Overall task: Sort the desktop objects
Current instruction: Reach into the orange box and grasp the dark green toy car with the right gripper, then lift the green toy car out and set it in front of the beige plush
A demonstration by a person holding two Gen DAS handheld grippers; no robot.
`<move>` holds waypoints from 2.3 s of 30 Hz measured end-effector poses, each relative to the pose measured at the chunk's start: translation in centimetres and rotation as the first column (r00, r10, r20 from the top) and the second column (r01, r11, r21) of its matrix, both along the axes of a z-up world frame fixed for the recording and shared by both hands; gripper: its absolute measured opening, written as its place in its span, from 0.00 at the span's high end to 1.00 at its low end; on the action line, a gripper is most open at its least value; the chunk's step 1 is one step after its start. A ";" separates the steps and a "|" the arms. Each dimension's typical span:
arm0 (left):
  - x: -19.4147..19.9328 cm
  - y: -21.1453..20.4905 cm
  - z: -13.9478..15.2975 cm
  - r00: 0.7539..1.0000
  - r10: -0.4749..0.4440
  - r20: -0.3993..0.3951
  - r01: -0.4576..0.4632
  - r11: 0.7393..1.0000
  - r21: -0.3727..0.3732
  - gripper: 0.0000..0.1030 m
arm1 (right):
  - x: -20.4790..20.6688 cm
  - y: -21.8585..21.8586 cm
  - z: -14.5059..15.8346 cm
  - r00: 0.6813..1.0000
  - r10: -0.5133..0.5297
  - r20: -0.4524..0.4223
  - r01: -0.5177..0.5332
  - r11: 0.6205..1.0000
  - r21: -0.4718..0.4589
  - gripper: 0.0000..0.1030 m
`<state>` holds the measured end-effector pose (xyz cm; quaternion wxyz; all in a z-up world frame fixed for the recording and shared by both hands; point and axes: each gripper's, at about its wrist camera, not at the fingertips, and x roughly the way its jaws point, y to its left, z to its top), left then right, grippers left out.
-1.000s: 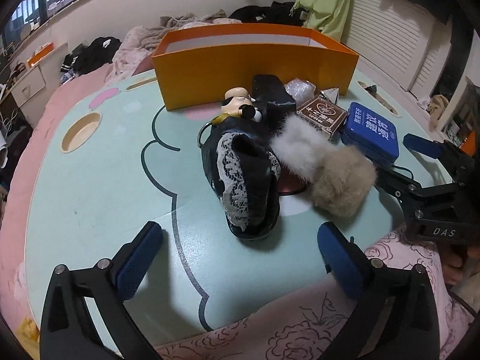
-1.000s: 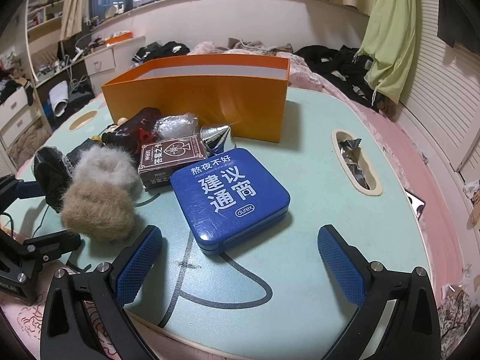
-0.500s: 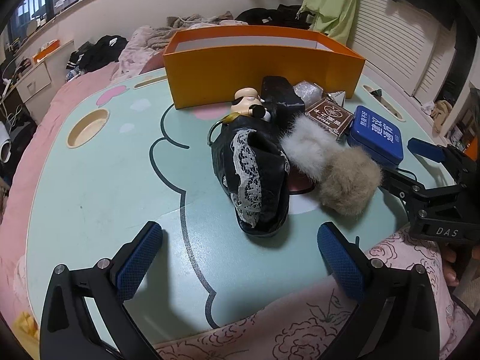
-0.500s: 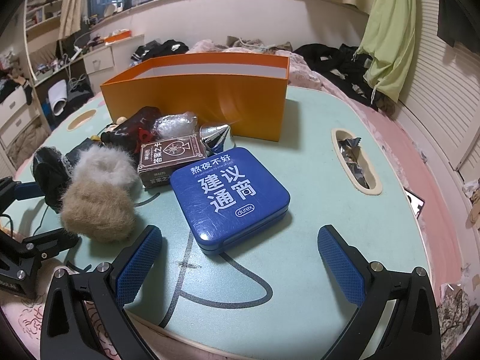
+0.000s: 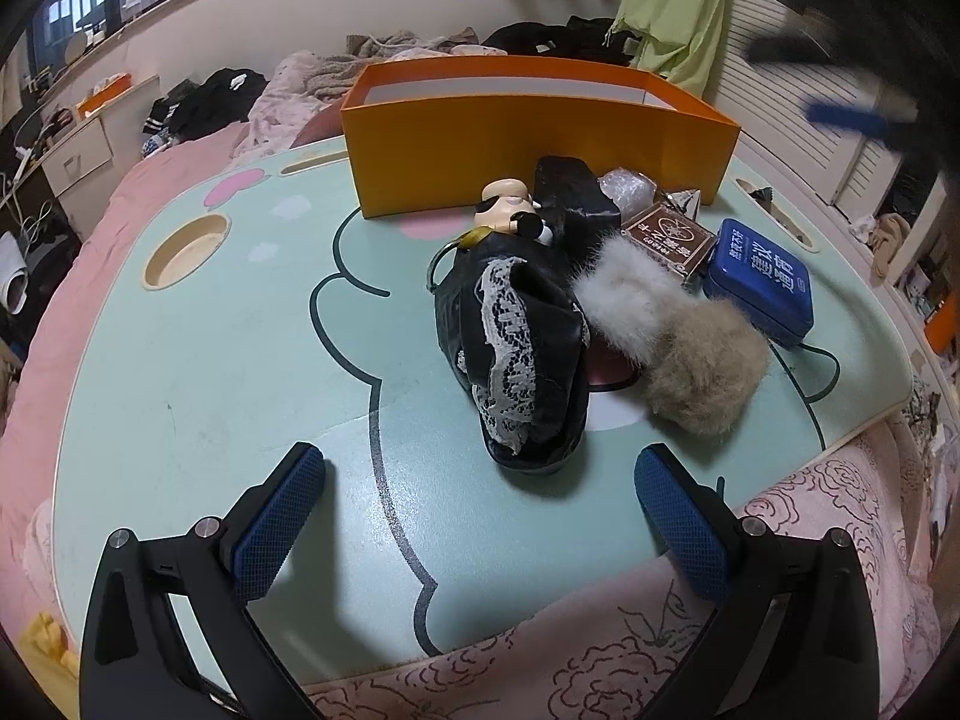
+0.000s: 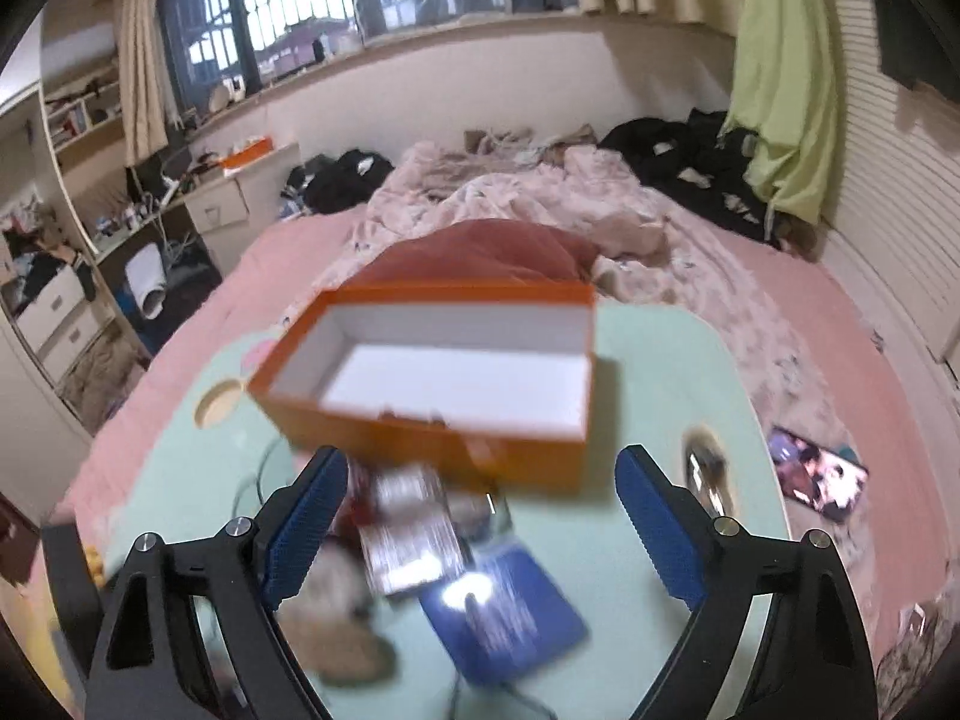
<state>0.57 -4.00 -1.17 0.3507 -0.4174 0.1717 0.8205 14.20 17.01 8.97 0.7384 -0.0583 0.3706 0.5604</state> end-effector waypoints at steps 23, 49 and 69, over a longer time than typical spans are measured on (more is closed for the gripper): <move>0.0 -0.1 0.0 1.000 -0.009 -0.001 0.009 1.000 0.001 0.00 | 1.1 8.8 -2.8 0.992 0.086 -0.092 -0.104 0.972 -0.209 0.29; -0.2 0.0 0.0 1.000 -0.016 -0.004 0.016 1.000 0.002 0.00 | -2.2 16.9 -8.8 0.986 0.077 -0.148 -0.151 0.783 -0.603 0.27; -0.2 0.0 0.0 1.000 -0.024 -0.005 0.024 1.000 0.002 0.00 | -3.2 -2.0 1.5 0.982 0.158 -0.102 -0.167 0.982 -0.088 0.28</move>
